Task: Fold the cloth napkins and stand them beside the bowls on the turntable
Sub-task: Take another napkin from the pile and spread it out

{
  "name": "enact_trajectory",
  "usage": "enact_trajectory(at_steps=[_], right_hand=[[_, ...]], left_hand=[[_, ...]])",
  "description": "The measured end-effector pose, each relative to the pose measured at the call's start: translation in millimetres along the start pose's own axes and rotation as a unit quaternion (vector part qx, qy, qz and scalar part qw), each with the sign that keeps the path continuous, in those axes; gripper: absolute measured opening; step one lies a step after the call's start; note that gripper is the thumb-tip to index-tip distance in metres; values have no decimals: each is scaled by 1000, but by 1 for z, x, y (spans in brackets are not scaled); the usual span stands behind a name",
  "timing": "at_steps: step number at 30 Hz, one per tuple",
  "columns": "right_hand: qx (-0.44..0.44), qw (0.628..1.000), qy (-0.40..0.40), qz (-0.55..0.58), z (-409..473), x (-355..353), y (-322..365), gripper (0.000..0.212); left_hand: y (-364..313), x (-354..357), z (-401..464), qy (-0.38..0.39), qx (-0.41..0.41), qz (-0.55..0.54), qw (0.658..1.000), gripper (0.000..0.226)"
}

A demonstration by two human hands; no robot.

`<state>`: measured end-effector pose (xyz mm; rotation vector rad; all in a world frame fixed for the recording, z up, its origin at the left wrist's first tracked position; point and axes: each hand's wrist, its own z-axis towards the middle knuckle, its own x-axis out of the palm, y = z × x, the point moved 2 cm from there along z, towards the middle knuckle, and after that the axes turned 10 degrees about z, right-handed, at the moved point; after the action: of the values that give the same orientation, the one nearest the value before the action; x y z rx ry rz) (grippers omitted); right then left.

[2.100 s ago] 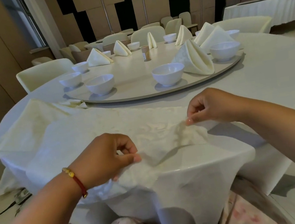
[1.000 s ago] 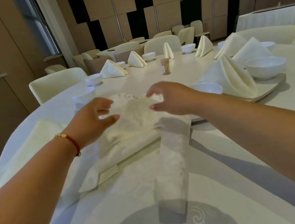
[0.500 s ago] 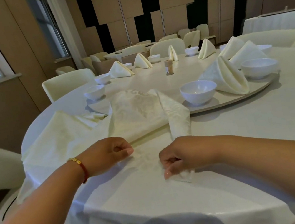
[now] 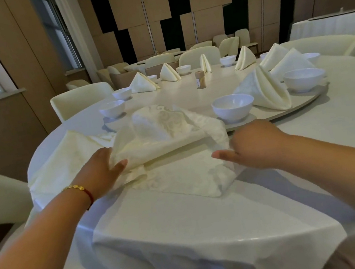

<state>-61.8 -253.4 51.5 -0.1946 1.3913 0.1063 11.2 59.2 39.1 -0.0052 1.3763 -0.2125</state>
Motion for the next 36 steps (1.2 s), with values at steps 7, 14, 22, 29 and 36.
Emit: enact_trajectory(at_steps=[7,14,22,29,36], right_hand=[[-221,937,119,243,-6,27,37,45],[-129,919,119,354,-1,47,16,18],[-91,914,118,378,-3,46,19,24],[-103,933,40,344,-8,50,24,33],[-82,924,35,371,0,47,16,20]], left_hand=[[-22,16,-16,12,127,-53,990,32],[-35,22,-19,4,162,-94,982,14],[-69,33,-31,71,211,-133,966,4],[-73,37,-35,66,187,-158,967,5],[-73,36,-36,69,178,-142,971,12]])
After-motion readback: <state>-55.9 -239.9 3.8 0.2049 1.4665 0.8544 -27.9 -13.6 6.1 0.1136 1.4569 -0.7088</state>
